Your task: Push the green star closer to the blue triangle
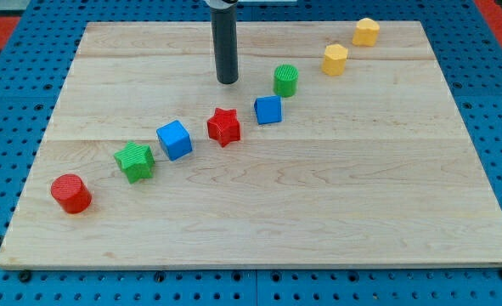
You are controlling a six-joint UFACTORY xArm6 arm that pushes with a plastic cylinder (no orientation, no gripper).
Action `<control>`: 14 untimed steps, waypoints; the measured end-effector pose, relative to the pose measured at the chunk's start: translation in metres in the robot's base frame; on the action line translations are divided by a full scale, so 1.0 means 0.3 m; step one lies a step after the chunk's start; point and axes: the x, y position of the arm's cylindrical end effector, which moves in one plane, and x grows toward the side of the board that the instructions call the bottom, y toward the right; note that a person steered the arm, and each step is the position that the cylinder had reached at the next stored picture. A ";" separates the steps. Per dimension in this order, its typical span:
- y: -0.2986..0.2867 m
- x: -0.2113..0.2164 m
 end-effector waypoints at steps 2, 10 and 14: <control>0.001 0.000; -0.406 0.547; 0.101 0.790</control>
